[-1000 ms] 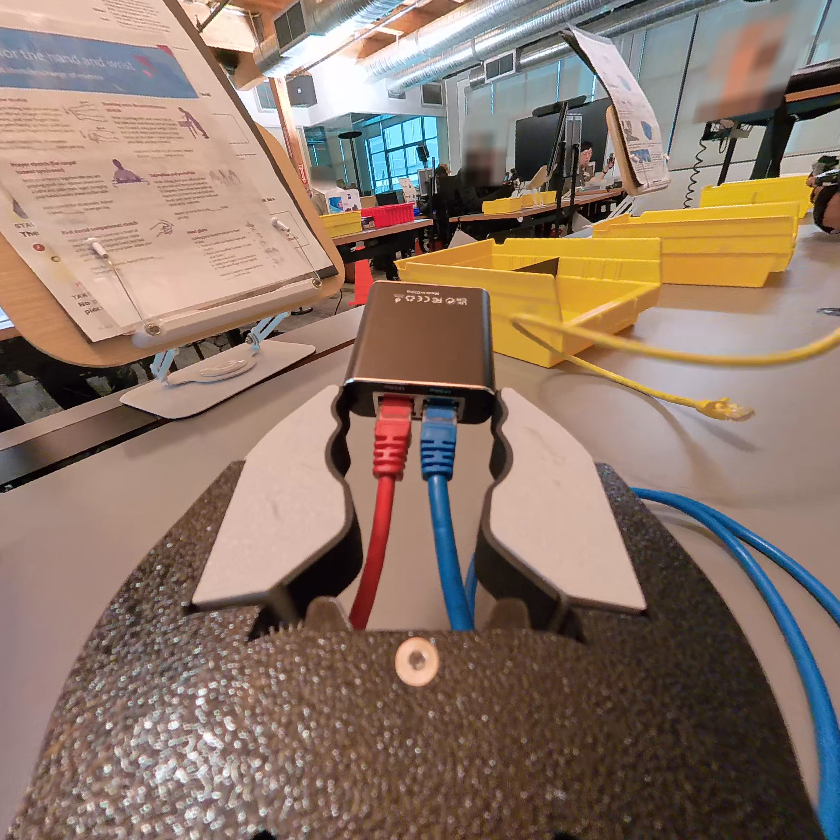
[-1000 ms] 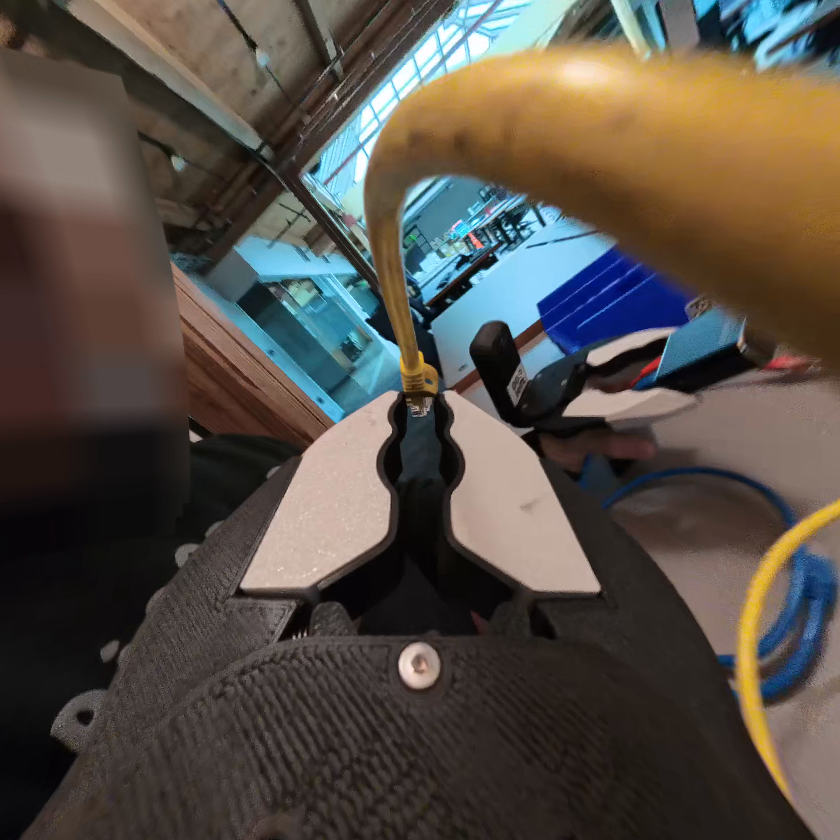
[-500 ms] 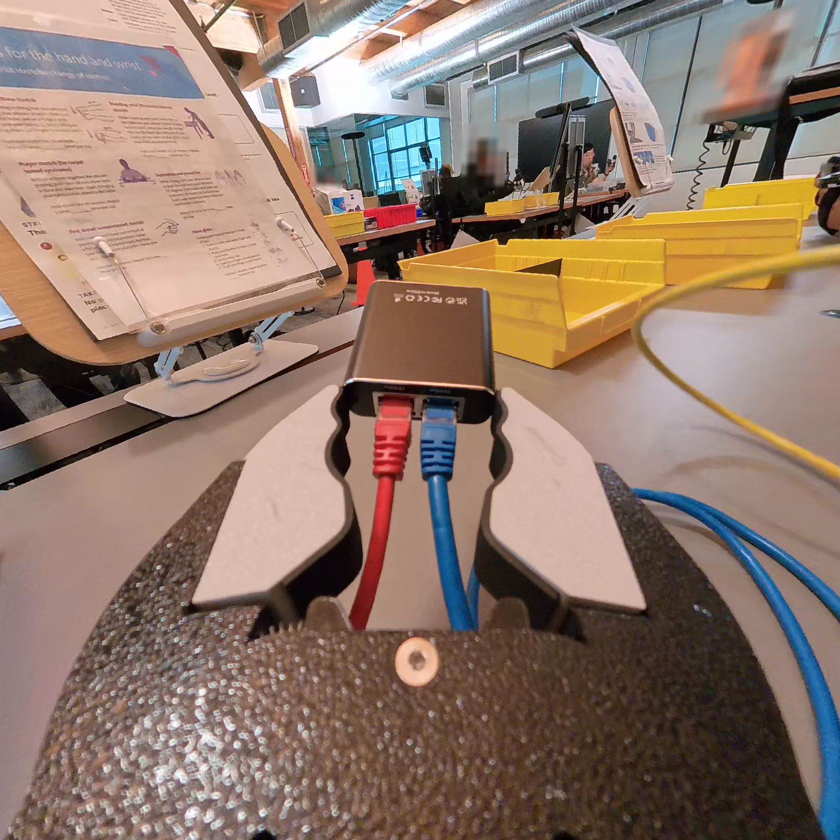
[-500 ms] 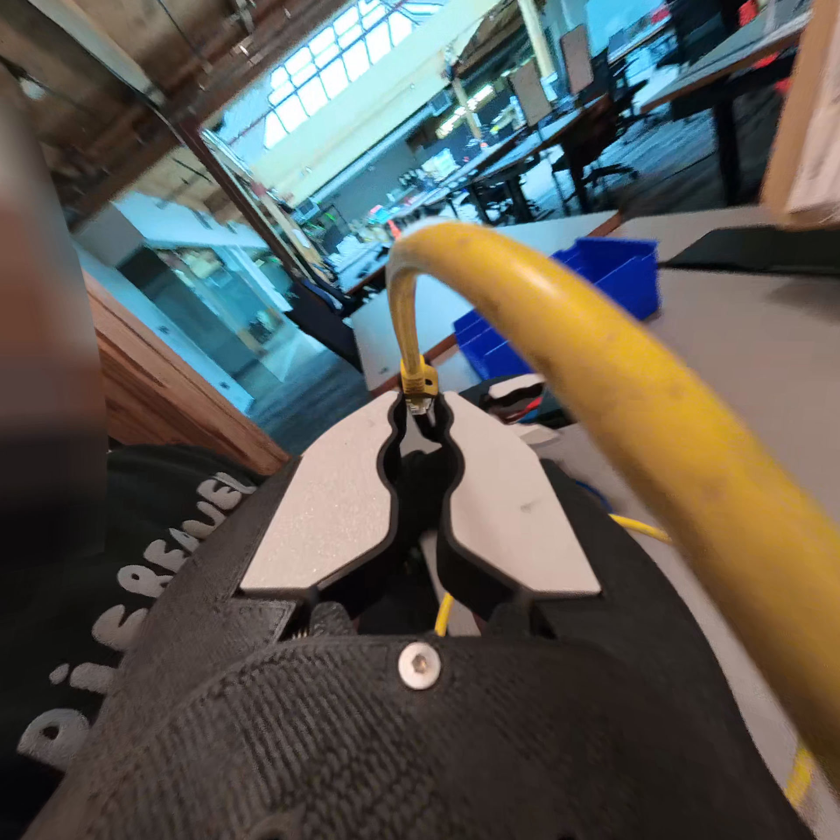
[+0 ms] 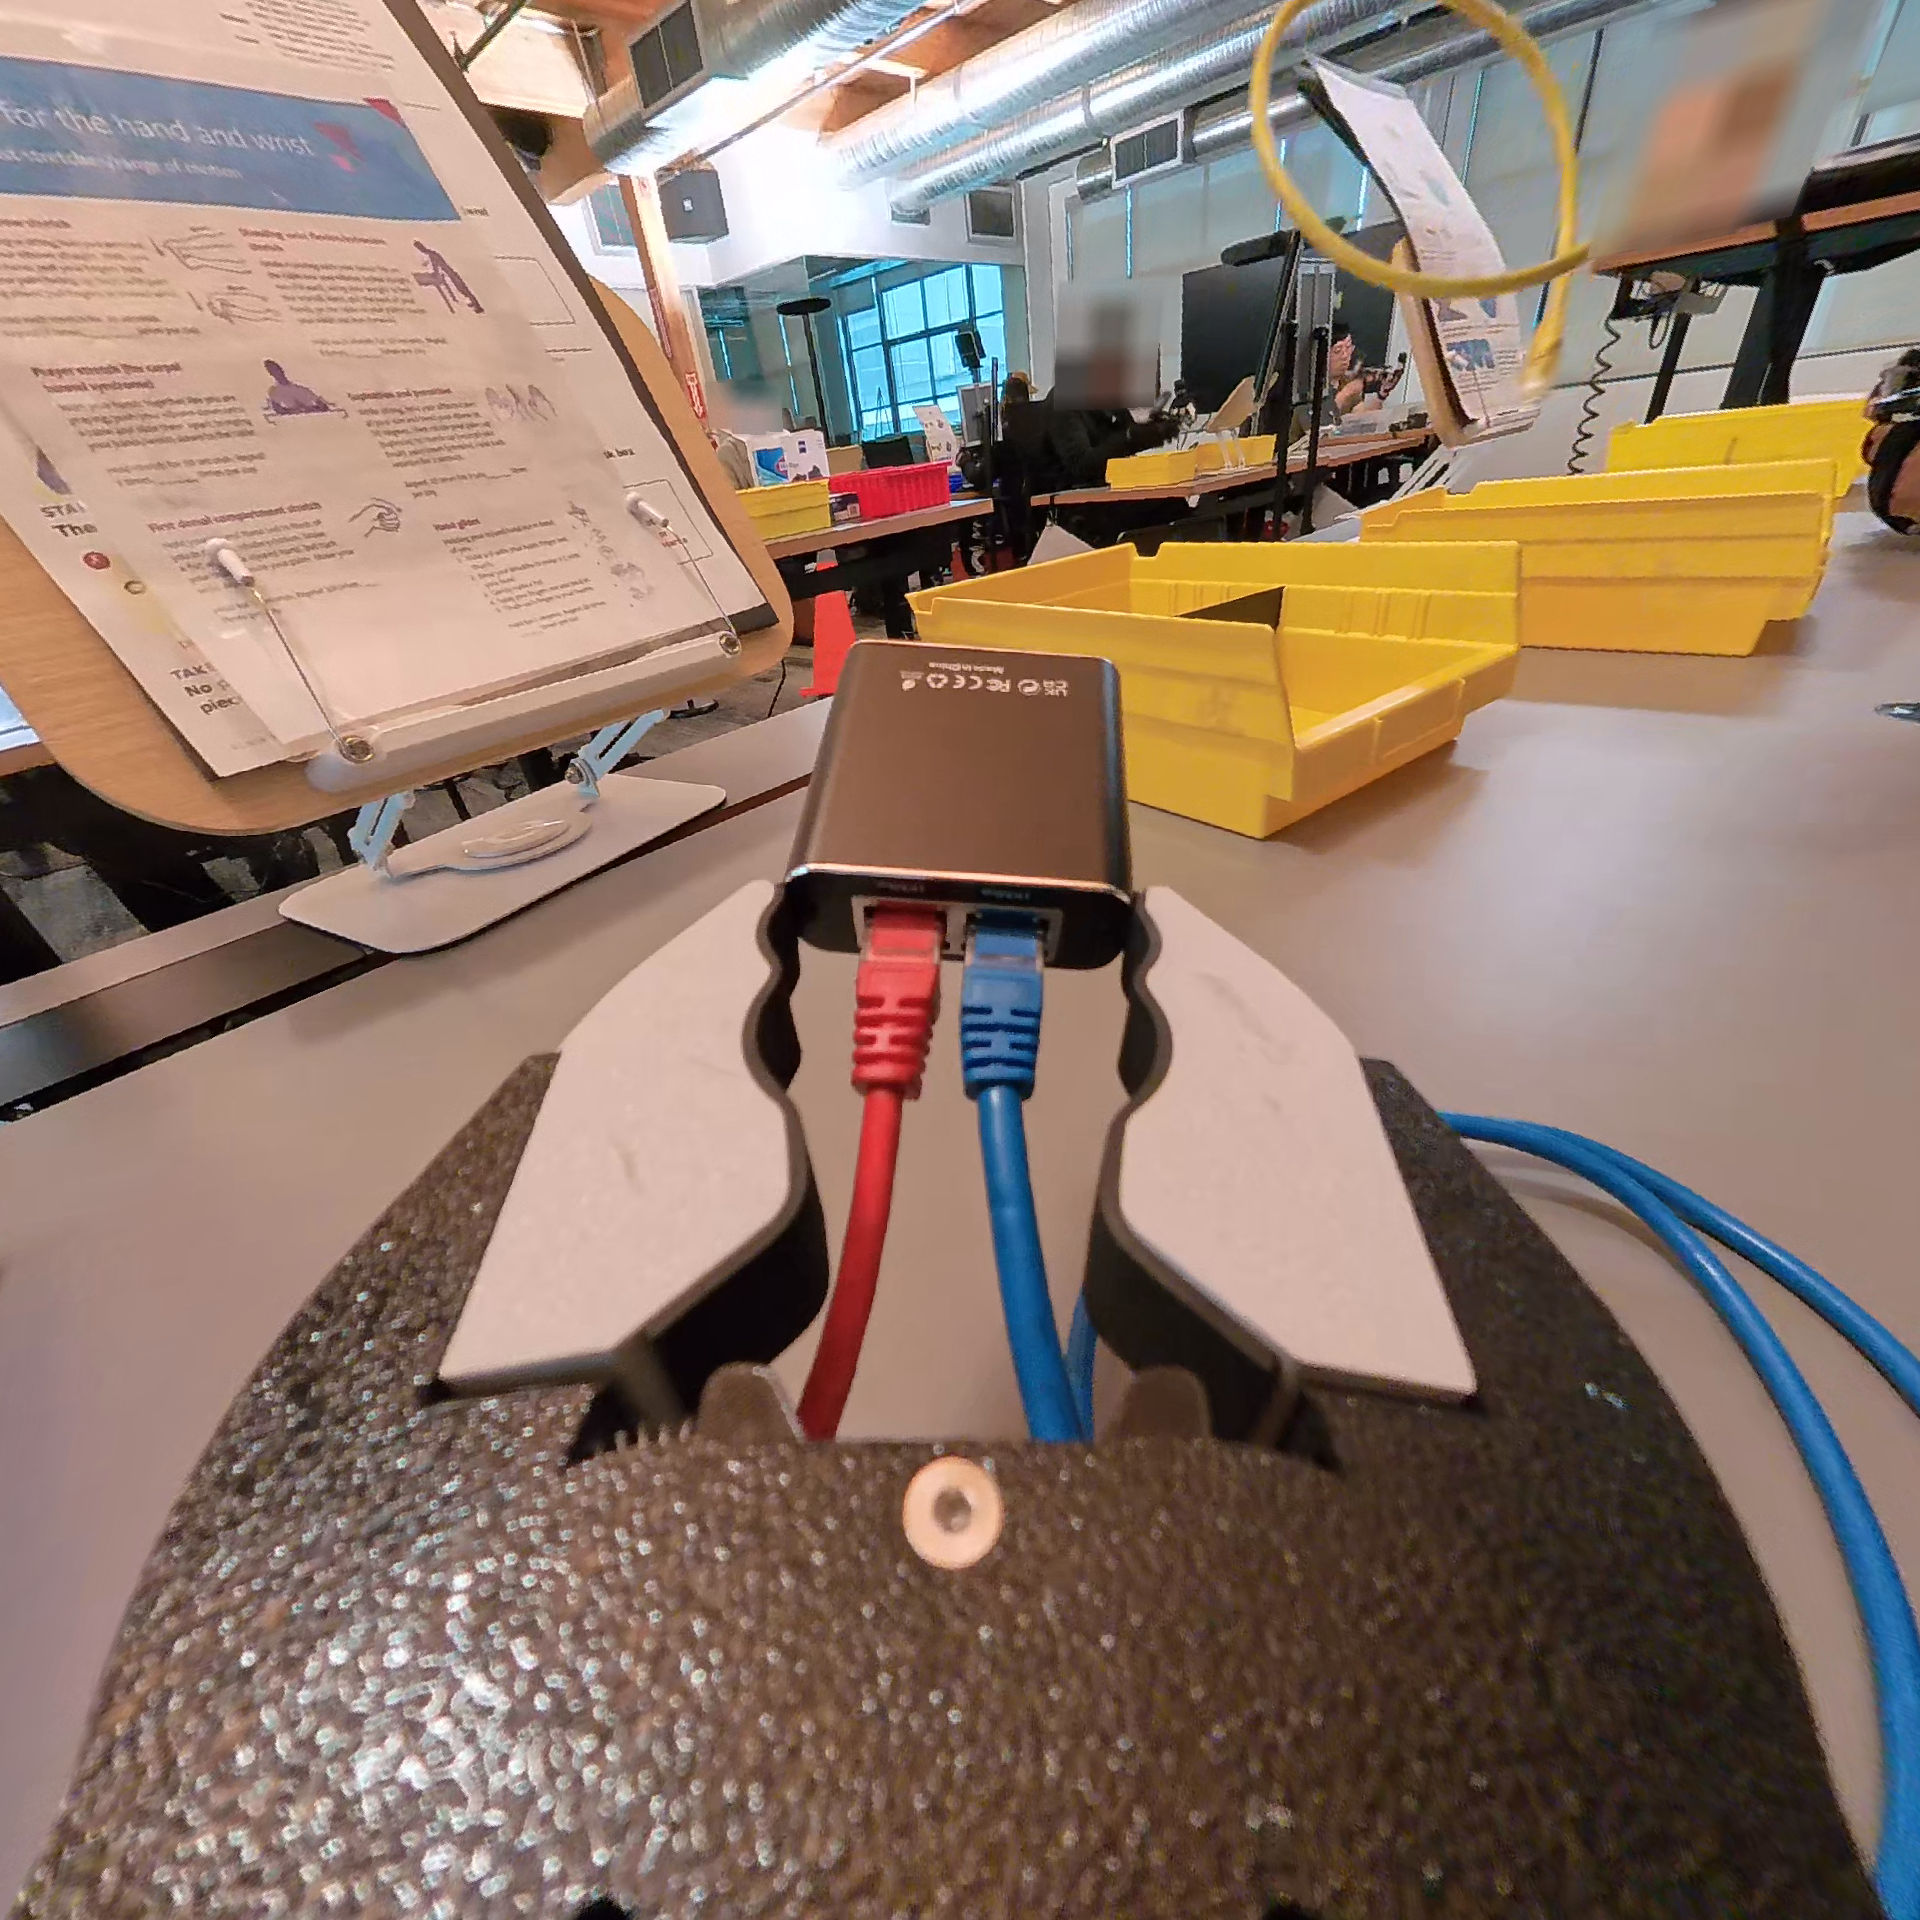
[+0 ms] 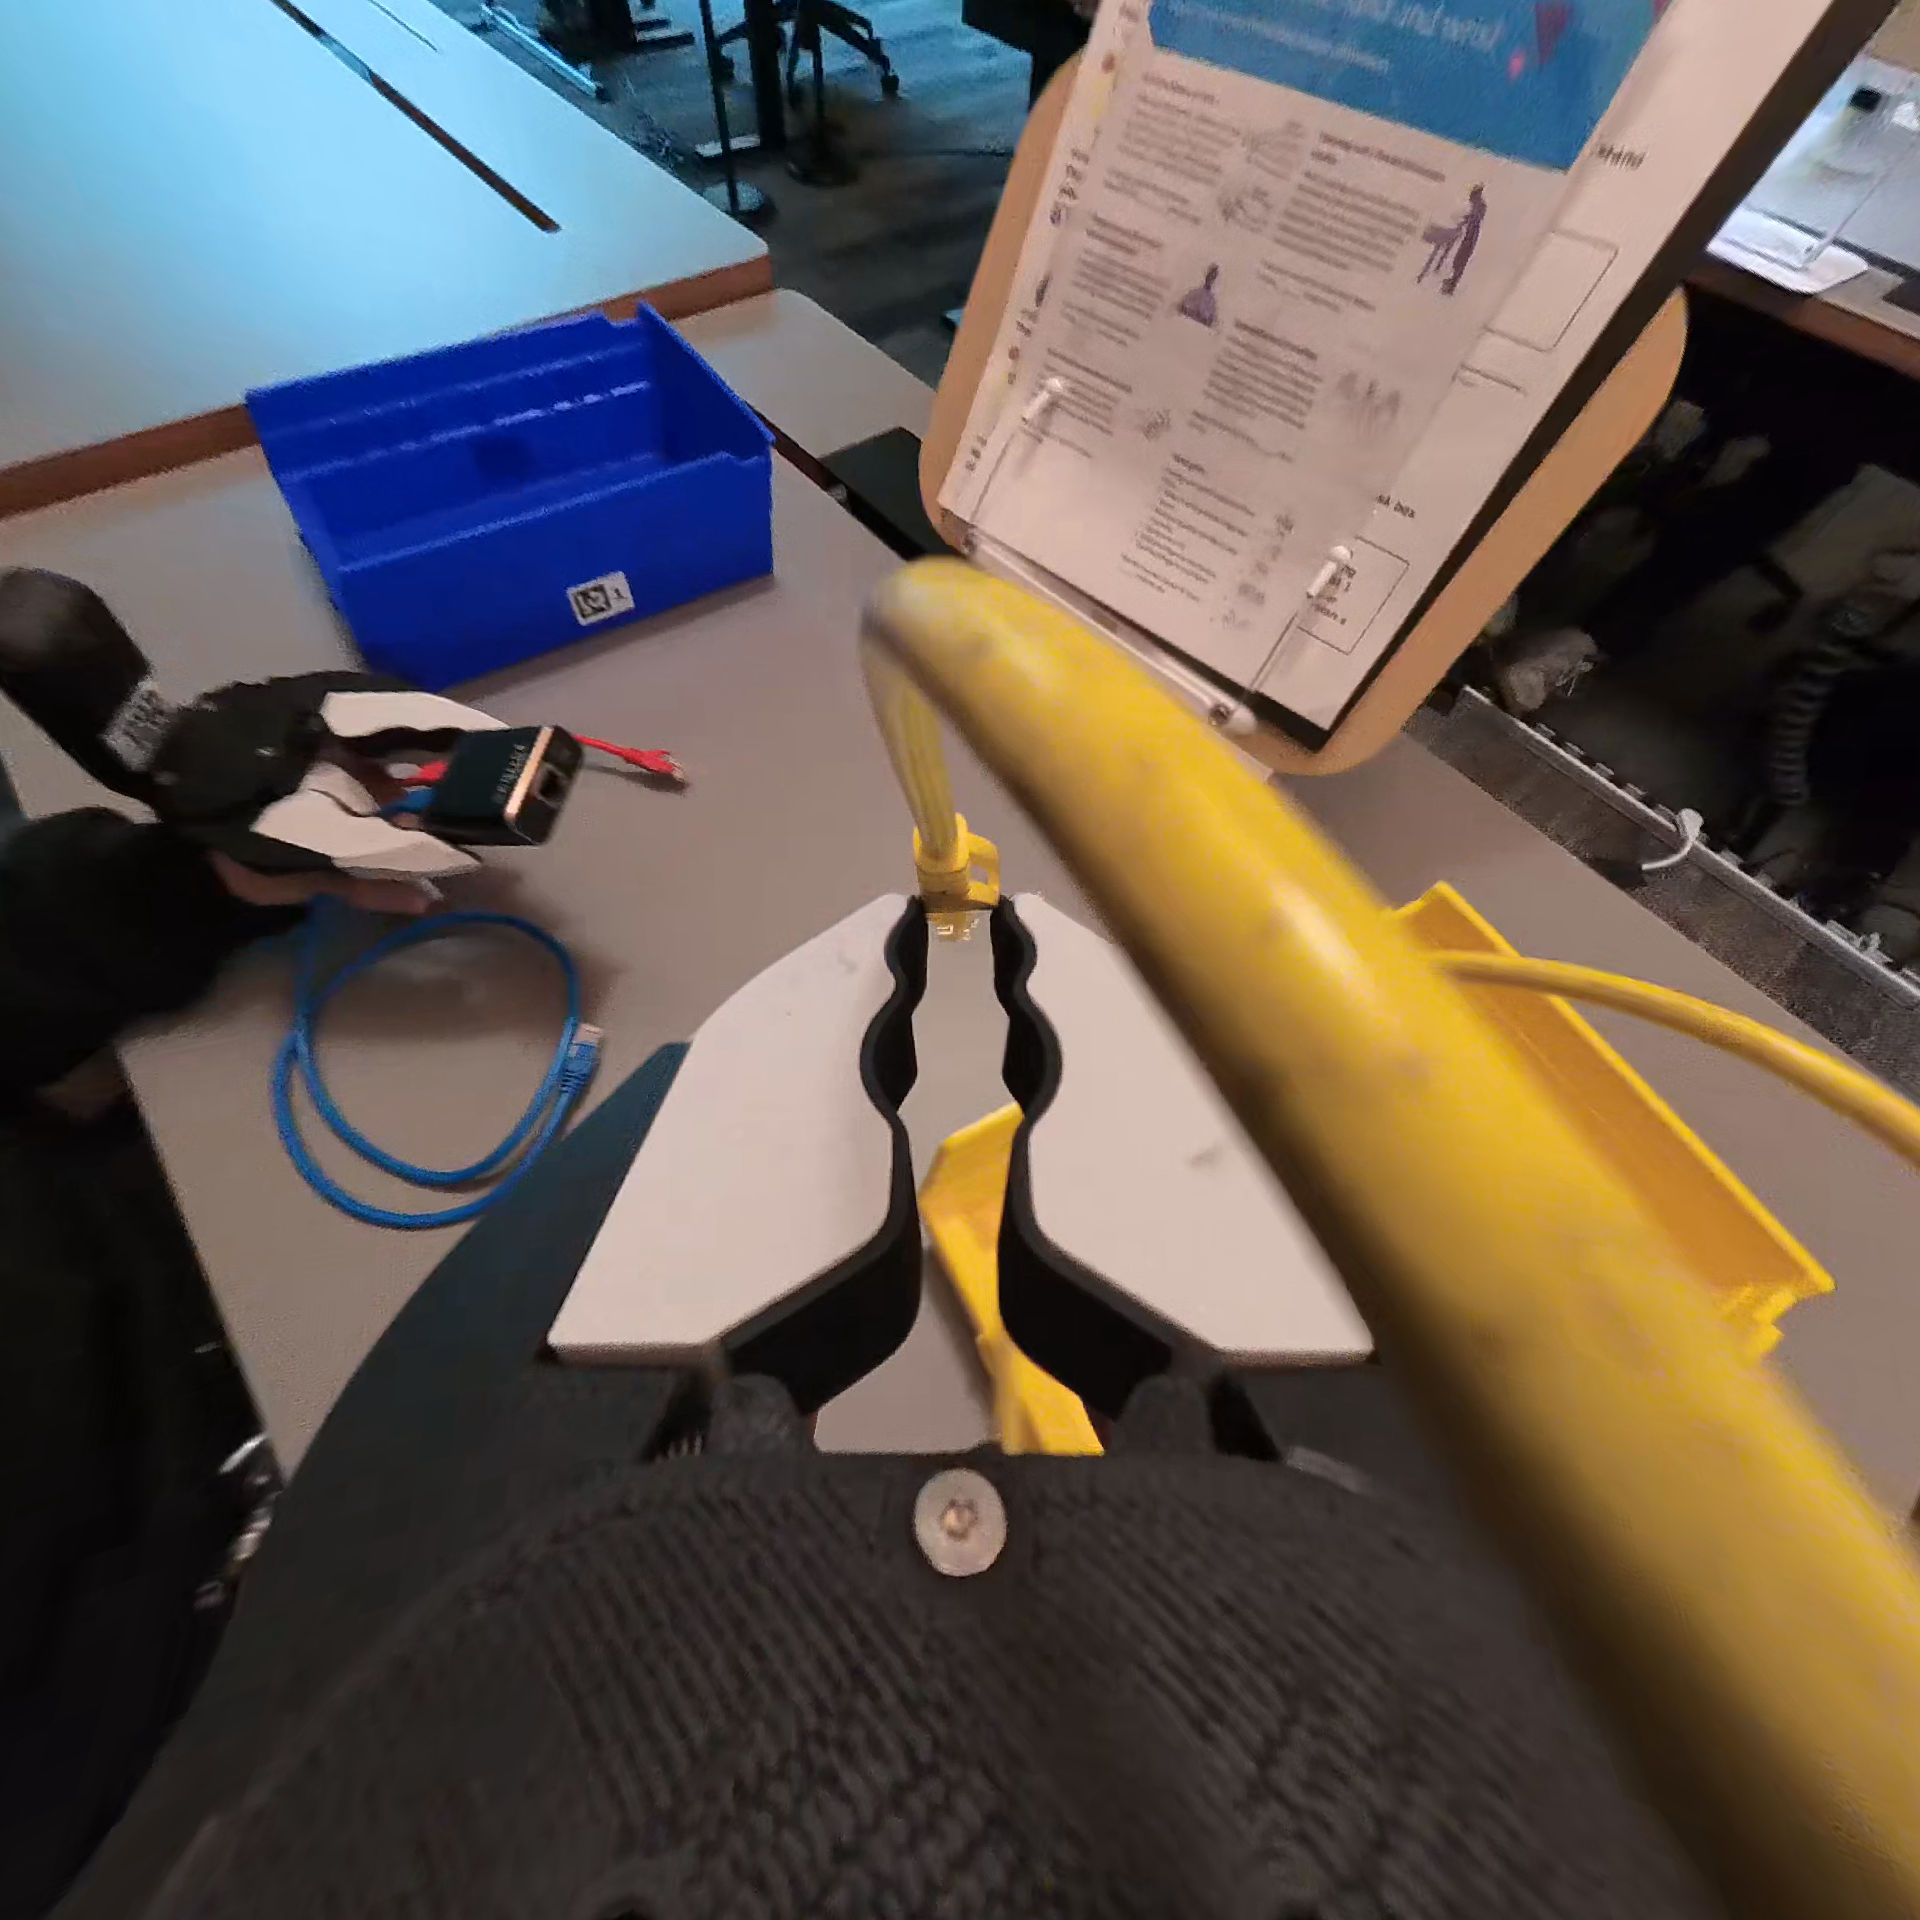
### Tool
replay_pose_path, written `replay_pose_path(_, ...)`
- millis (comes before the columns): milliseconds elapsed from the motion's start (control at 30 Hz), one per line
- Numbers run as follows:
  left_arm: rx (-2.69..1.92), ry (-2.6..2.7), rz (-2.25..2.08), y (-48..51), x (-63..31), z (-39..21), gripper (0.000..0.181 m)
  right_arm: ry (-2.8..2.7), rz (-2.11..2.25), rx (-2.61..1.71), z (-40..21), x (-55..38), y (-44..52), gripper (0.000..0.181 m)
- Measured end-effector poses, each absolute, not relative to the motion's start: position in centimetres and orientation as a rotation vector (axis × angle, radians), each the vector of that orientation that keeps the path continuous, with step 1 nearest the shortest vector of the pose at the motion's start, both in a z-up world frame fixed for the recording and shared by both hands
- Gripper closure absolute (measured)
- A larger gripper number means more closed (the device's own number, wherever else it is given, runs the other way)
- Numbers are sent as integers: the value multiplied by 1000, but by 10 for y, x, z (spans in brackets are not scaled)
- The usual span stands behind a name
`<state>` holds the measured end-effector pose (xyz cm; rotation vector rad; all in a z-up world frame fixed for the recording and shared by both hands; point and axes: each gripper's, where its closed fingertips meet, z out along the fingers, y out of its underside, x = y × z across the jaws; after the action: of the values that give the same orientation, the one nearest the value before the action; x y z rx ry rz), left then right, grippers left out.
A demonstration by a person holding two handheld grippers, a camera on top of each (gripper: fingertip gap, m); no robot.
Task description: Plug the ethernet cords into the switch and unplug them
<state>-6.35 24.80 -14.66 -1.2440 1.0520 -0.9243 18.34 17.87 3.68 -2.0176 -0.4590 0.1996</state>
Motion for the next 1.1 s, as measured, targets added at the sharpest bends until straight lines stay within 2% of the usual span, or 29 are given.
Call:
replay_pose_path(200, -1236, 1057, -938, 246, -62, -146, 122, -297, -55, -2091, -47, 248, 216, 170)
replay_pose_path(333, -1224, 1067, -946, 243, -62, -145, 122, -95, -21, -2090, -94, 269, 228, 170)
replay_pose_path(567, -1224, 1071, -953, 242, -61, -145, 122, -92, -216, -1986, -61, 295, 236, 170)
replay_pose_path(667, -1221, 1085, -950, 241, -59, -147, 122, -119, -82, -2072, -85, 284, 239, 170)
replay_pose_path(900, -1222, 1079, -960, 241, -60, -146, 122, -81, 276, -2570, -201, 253, 207, 169)
replay_pose_path(933, -1223, 1079, -958, 241, -60, -146, 122, -75, 348, -2630, -210, 246, 201, 164)
replay_pose_path(1067, -1225, 1079, -959, 241, -60, -146, 122, -43, 502, -2694, -210, 225, 197, 124)
replay_pose_path(1100, -1225, 1080, -959, 241, -60, -146, 122, -32, 514, -2699, -207, 222, 197, 129)
